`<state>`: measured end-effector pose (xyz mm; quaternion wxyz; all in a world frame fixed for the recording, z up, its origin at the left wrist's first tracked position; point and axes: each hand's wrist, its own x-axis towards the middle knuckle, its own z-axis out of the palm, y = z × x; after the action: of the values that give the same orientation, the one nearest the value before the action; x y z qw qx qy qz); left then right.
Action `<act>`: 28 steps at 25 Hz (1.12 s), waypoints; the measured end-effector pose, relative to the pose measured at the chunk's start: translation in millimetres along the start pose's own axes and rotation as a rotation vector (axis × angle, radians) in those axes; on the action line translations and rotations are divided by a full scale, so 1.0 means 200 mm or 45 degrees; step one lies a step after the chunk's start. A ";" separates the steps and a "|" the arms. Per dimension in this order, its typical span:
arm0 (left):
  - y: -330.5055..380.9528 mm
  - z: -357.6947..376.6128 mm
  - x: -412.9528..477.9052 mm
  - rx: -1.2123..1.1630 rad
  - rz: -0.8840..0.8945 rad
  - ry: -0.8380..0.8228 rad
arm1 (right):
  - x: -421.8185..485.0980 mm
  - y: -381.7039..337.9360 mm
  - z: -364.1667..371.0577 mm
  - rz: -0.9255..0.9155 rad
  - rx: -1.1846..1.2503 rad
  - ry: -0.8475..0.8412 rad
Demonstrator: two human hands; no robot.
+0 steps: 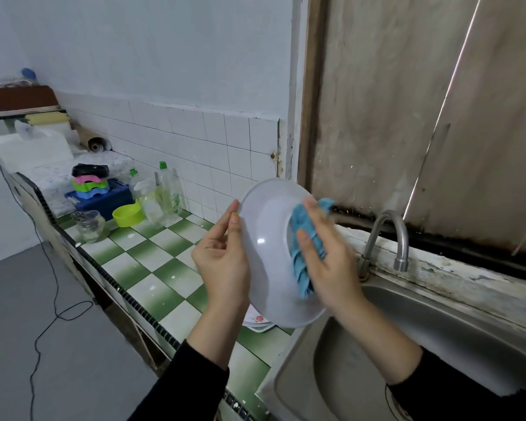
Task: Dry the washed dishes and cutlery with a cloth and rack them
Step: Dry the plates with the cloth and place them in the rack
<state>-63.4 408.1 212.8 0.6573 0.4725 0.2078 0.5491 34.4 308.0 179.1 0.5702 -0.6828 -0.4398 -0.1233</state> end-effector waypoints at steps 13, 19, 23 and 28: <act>0.03 0.05 -0.06 0.004 0.007 -0.151 | 0.14 -0.17 -0.02 -0.141 -0.049 0.176; 0.07 -0.02 0.10 -0.232 -0.079 0.066 | -0.16 0.03 0.12 -0.756 -0.501 0.184; 0.10 -0.05 0.14 -0.390 -0.118 0.040 | -0.23 0.17 0.09 -0.256 -0.025 0.436; 0.11 -0.08 0.09 -0.164 -0.099 -0.325 | 0.06 0.14 -0.13 0.362 0.459 0.486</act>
<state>-81.2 430.1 228.8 0.7282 0.4869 0.1049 0.4708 71.2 291.0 176.1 0.7662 -0.5897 -0.2395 -0.0882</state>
